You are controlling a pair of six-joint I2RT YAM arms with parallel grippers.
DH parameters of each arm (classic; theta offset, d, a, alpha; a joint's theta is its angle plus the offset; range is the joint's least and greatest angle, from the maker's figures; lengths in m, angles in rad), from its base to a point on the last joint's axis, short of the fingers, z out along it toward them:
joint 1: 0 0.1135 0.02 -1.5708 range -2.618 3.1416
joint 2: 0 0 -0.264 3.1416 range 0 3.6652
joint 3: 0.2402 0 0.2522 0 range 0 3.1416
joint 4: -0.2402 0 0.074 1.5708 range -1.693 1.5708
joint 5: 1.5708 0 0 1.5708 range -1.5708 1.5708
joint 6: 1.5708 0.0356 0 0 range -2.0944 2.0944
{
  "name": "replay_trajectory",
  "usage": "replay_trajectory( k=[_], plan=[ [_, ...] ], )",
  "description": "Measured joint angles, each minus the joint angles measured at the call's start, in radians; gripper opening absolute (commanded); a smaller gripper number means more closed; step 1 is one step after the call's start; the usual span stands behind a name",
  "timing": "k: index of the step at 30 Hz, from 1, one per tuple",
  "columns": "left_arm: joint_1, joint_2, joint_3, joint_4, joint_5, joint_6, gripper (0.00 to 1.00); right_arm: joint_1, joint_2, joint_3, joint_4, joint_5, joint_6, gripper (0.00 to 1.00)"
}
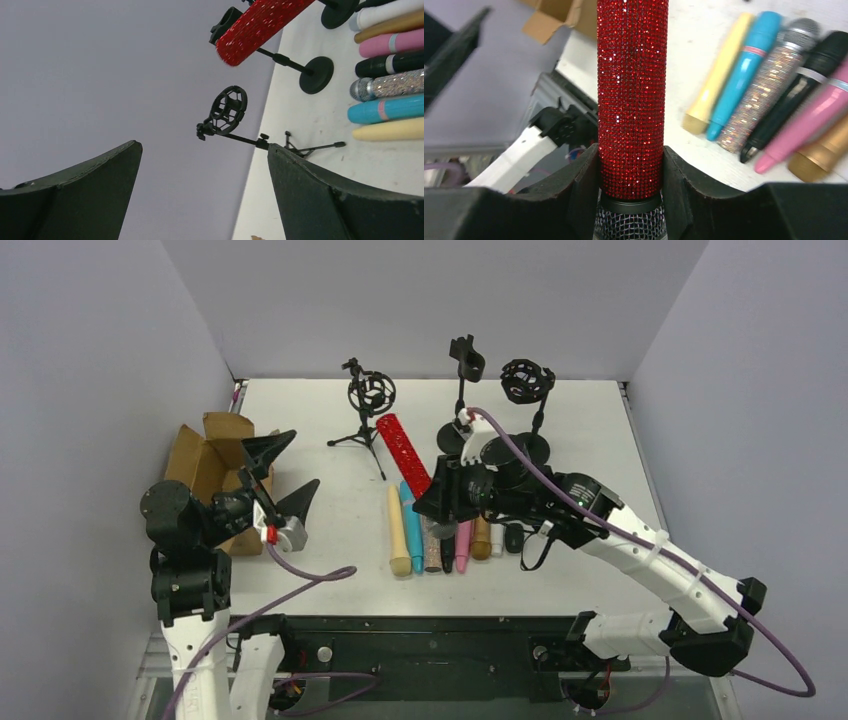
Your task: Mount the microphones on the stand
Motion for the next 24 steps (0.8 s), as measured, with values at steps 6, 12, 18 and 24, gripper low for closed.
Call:
replay_trajectory(
  k=[6,12,18,24],
  plan=[
    [-0.001,-0.070,-0.048,0.018,0.064,0.324,0.96,0.068,0.137,0.187,0.002,-0.107,-0.018,0.00],
    [-0.003,-0.100,-0.089,0.005,0.115,0.600,0.96,0.117,0.227,0.298,0.027,-0.172,-0.018,0.00],
    [-0.014,-0.059,-0.083,-0.145,0.126,0.893,0.96,0.151,0.321,0.369,0.035,-0.220,-0.022,0.00],
    [-0.029,-0.021,-0.081,-0.216,0.113,1.014,0.99,0.169,0.410,0.433,0.034,-0.255,-0.029,0.00]
  ],
)
